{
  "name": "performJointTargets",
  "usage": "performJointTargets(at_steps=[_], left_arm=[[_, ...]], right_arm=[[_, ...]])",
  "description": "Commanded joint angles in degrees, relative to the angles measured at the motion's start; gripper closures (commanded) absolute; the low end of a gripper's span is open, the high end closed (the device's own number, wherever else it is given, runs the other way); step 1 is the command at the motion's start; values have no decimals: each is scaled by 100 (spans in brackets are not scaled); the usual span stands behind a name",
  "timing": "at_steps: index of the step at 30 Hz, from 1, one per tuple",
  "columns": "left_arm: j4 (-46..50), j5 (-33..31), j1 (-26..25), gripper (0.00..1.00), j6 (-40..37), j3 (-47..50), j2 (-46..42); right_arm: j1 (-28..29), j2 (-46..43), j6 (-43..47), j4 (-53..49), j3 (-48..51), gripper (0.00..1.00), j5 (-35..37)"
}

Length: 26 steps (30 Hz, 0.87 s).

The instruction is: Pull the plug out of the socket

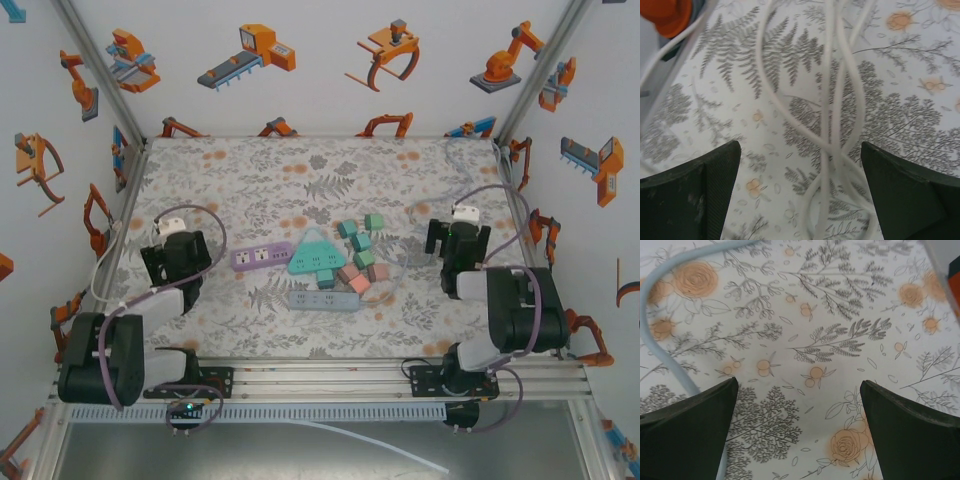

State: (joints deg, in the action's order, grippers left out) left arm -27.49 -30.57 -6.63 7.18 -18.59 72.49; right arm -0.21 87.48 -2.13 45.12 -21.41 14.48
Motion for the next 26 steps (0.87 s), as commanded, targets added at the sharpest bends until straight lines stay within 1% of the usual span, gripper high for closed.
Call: performJointTargets(at_steps=[1, 2, 3, 4, 6, 7, 8, 9, 11, 13, 15, 16, 24, 26], left_arm=[[-1536, 1213, 337, 3, -179, -69, 331], [-1650, 1444, 468, 3, -112, -114, 470], [-1947, 1641, 601, 3, 1, -120, 743], [-2340, 1855, 674, 3, -22, -131, 1088], [-2068, 2079, 570, 3, -209, -358, 1421], [-2522, 2019, 498, 3, -343, -359, 1677], [-2464, 1850, 425, 3, -343, -325, 1670], [-2037, 1795, 425, 3, -284, -419, 1539], [-2381, 1785, 420, 3, -327, -353, 1637], [-2103, 1774, 411, 3, -313, -394, 1538], [-2324, 1773, 408, 3, -329, -357, 1602], [-2223, 1773, 408, 3, -322, -380, 1575], [-2210, 1765, 407, 3, -315, -382, 1577], [-2216, 1764, 406, 3, -322, -382, 1576]], right_arm=[[-146, 155, -112, 1067, 170, 1, -1197], [-146, 44, -70, 783, 140, 1, -1259], [-146, 125, -65, 913, 125, 1, -1243], [-146, 88, -134, 791, 103, 1, -1140], [-137, 98, -328, 801, 94, 1, -665], [-137, 81, -385, 770, 85, 1, -515], [-137, 93, -399, 761, 83, 1, -447], [-137, 91, -403, 755, 76, 1, -445], [-137, 85, -375, 736, 67, 1, -495], [-137, 94, -288, 721, 52, 1, -745], [-137, 102, -192, 629, -6, 1, -981], [-137, 102, -158, 583, -30, 1, -1059], [-137, 93, -172, 511, -65, 1, -1035], [-135, 65, -139, 662, 37, 1, -1089]])
